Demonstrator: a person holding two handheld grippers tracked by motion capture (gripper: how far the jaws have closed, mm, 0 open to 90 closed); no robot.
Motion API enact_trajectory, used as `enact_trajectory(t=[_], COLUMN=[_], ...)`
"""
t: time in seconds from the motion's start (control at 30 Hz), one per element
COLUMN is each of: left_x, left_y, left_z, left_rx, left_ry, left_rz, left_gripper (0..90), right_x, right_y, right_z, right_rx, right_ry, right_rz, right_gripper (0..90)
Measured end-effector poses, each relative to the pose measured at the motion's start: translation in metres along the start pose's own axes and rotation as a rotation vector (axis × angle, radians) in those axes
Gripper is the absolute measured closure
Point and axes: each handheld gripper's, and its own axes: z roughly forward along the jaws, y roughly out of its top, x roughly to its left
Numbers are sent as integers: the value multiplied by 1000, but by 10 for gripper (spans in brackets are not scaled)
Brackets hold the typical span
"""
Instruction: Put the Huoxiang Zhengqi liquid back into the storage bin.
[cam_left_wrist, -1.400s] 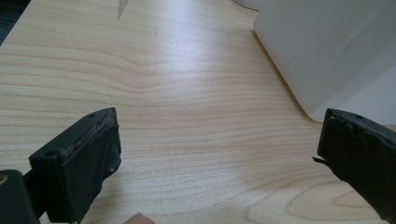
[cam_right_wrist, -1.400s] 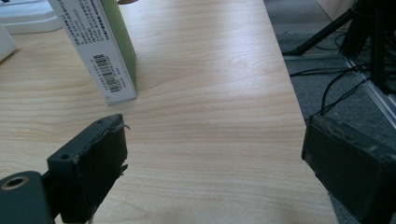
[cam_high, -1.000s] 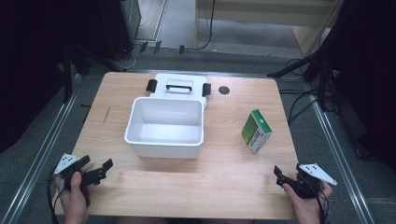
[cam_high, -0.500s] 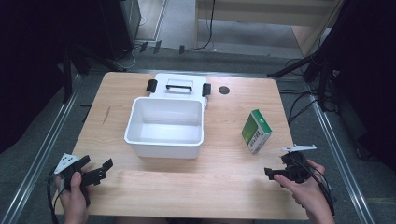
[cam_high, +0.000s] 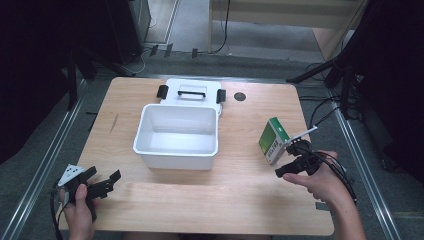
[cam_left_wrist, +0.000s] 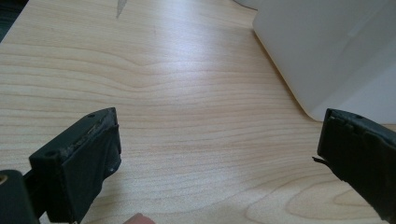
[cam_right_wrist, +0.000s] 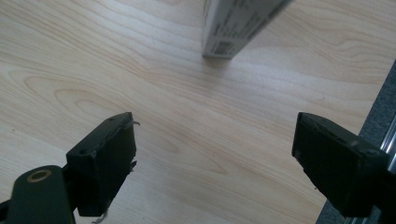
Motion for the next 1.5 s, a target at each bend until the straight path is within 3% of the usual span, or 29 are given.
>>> enact_trajectory(t=[0.53,0.73,0.93,1.27,1.5], left_x=[0,0,0,0,-1], left_y=[0,0,0,0,-1], left_z=[0,0,0,-1,-3], left_rx=[-2,-3,-3,-22,-62], left_ry=[-1,-1,-1,10,39], left_rz=[-4,-6,-7,-3,11], left_gripper=[1,1,0,0,0], right_x=[5,3,-3,-4,-6], right_y=[49,67,83,101,108], right_z=[-17,-18,-15,-2,6], right_rx=[16,20,36,31,38], right_ry=[-9,-58,-85,-84,-66], right_rz=[-5,-6,-8,3,21], right_gripper=[128,129,128,130,291])
